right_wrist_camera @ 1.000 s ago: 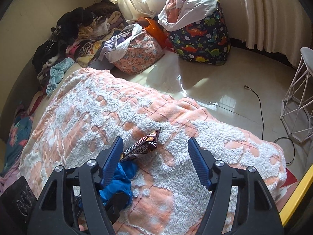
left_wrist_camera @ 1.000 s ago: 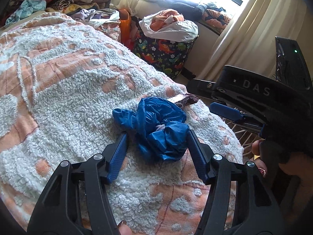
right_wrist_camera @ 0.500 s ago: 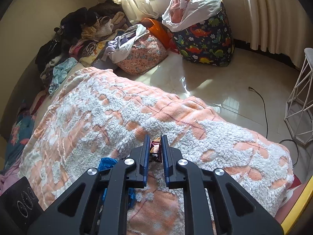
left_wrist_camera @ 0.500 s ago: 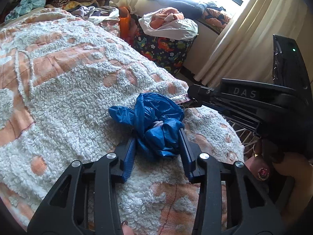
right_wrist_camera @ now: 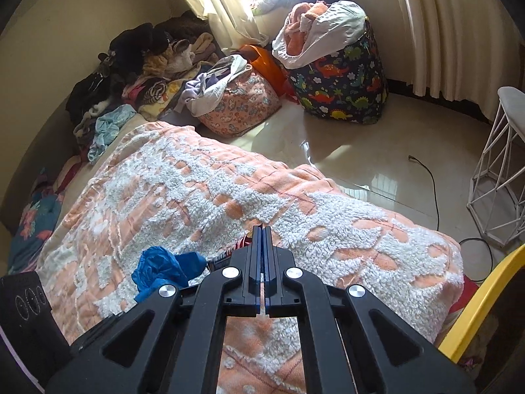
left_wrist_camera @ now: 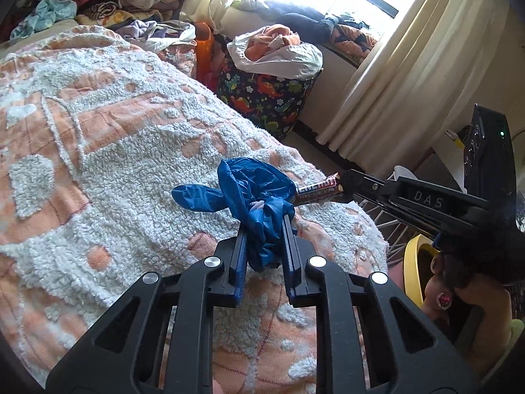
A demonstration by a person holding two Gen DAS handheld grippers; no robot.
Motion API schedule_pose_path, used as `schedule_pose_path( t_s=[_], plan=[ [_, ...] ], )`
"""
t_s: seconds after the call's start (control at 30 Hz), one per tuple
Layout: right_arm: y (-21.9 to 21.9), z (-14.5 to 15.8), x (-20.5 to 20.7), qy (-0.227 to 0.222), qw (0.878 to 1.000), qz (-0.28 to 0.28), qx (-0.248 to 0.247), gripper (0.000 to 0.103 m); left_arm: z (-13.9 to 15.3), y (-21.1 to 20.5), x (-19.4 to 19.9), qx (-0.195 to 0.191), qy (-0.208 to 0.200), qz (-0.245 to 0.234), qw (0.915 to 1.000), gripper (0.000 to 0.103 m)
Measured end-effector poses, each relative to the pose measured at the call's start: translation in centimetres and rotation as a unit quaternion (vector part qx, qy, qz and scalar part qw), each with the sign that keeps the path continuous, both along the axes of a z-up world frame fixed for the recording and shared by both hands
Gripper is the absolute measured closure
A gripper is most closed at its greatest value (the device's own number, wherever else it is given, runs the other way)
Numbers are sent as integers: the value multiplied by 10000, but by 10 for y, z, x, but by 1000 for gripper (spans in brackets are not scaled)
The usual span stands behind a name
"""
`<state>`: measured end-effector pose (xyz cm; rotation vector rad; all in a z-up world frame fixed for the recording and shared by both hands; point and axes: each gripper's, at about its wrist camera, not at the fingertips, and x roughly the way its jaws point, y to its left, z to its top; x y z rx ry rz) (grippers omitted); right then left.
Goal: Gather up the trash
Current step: 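Carry the blue bag and chocolate bar with both tools over the bin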
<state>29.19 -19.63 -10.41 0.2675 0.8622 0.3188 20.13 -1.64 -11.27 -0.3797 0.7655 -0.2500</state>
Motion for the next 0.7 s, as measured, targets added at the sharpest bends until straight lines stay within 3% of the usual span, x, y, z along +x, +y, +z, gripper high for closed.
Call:
schedule_pose_path(
  t_s=[0.7],
  plan=[
    [-85, 48, -95, -606, 9962, -599, 178, 102, 47, -50, -33, 237, -523, -560, 9968, 90]
  ],
)
